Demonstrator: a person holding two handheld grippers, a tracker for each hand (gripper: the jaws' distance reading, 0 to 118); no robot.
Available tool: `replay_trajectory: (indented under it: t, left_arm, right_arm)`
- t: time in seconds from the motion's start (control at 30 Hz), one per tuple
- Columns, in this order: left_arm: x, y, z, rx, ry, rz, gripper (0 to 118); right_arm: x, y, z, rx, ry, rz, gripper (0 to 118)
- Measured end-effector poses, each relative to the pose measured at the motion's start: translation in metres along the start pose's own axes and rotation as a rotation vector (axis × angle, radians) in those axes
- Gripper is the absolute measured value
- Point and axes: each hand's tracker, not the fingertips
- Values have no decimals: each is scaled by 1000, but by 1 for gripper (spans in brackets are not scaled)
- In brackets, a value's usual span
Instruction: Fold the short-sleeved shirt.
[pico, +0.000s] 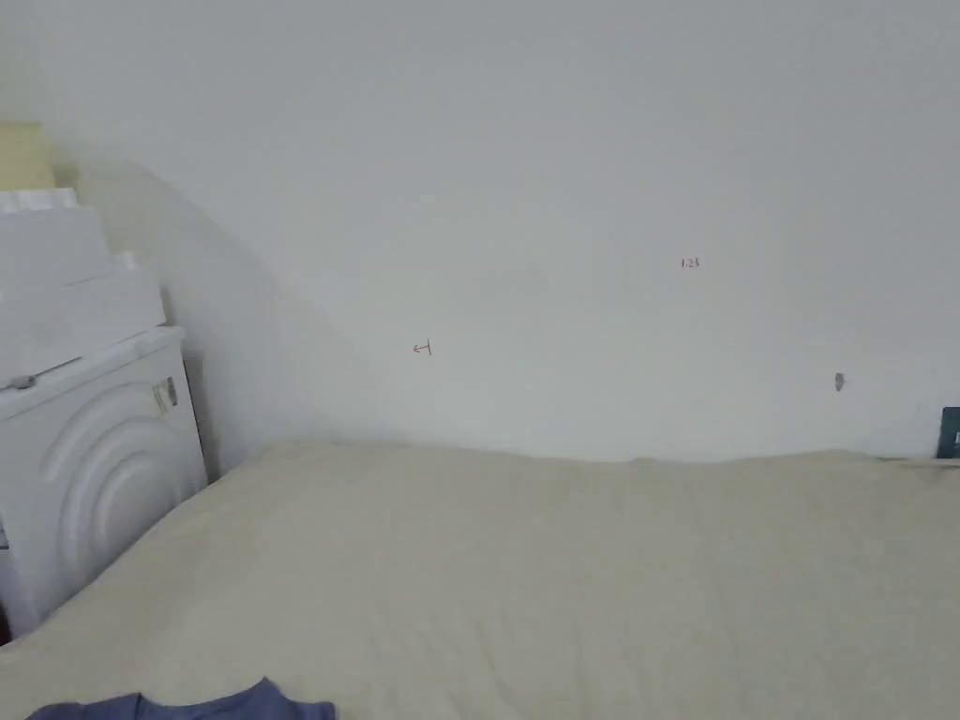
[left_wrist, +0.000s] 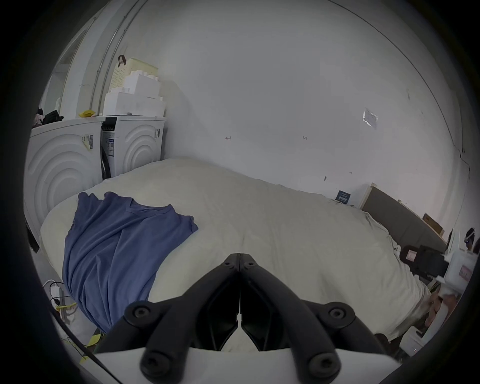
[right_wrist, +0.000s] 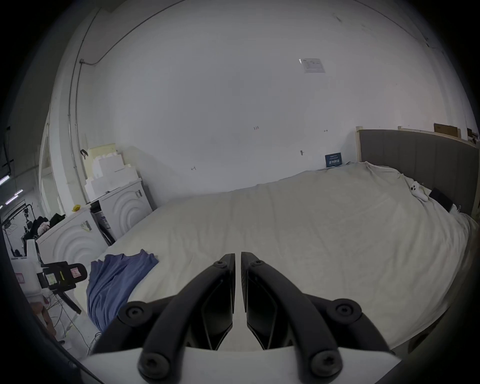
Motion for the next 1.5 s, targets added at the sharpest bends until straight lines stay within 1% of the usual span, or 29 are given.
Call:
replay_trajectory:
  t: [0.07,0.1,0.23,0.27,0.33,0.37,0.43,0.47,0.5,0.53,0.57,0.67,0.73,0.77,0.83,0.97,1.0,1.07,1.13,1.17,1.2,1.23,1.27,1.3,1.33,1.37,1.4,1.47,1.5]
  left_arm:
    - [-3,1,0,5,11,-16,0]
    - [-6,2,0,1,20,-20,0]
    - [-26,6,0,-4,38,-15,4]
    - [-37,7,0,-3,35,-10,6]
    - [-54,11,-5,-18,50,-18,16]
    - [-65,13,-9,-43,90,-53,23]
    - [-90,16,-17,-64,131,-77,62]
    - [-103,17,-24,-88,159,-88,79]
    - [-118,19,-32,-105,162,-98,99]
    - [-126,21,-39,-128,182,-104,110]
    - [-138,22,-50,-147,212,-119,114]
    - [-173,29,-89,-183,223,-199,113]
    - [-192,34,-121,-236,263,-206,113]
    - [-204,36,-138,-234,250,-189,113]
    - [-231,38,-174,-313,271,-180,113]
    - [-271,34,-237,-389,353,-159,112]
    - [-278,32,-248,-376,354,-164,110]
    - [-293,27,-266,-409,369,-167,108]
    - [-303,21,-279,-436,373,-169,102]
    - [-307,17,-286,-449,378,-171,97]
    - [-312,9,-290,-474,399,-160,95]
    - [-314,6,-290,-468,364,-126,96]
    - [-315,6,-286,-420,376,-100,94]
    - [-313,6,-285,-425,378,-104,83]
    - [-310,6,-282,-431,373,-109,64]
    - [-304,8,-277,-417,336,-140,33]
    - [-298,10,-275,-402,345,-192,5]
    - [-293,5,-278,-457,377,-246,4]
    - [-295,3,-277,-435,366,-225,4]
  right_arm:
    - [-3,3,1,0,-1,51,5]
    - [-5,2,0,-4,-10,61,5]
    - [-4,-2,-1,-27,14,40,5]
    - [-5,-4,-1,-33,19,40,5]
    - [-2,-9,-2,-44,36,57,5]
    - [-2,-11,-2,-46,50,64,5]
    - [1,-15,-4,-59,64,62,5]
    - [3,-18,-6,-73,63,54,5]
    - [4,-20,-8,-87,59,45,5]
    - [5,-23,-9,-99,56,37,5]
    - [7,-26,-12,-111,50,28,5]
    - [9,-33,-21,-163,38,20,5]
    - [7,-38,-27,-192,24,18,6]
    - [7,-40,-30,-214,22,17,5]
    - [5,-44,-37,-248,18,16,5]
    - [-2,-51,-48,-300,-18,46,6]
    - [-3,-52,-51,-317,-22,54,5]
    - [-3,-55,-56,-339,-27,56,5]
    - [1,-60,-61,-364,-41,58,5]
    - [1,-61,-64,-379,-50,60,6]
    - [2,-63,-66,-387,-50,61,5]
    - [4,-65,-69,-394,-54,64,6]
    - [4,-67,-71,-403,-65,70,6]
    - [4,-69,-73,-410,-68,73,6]
    - [4,-70,-75,-417,-66,72,5]
    - [3,-72,-76,-421,-64,68,6]
    - [3,-74,-77,-429,-59,61,6]
    - [1,-76,-78,-439,-43,53,6]
    - [-1,-77,-78,-440,-38,50,6]
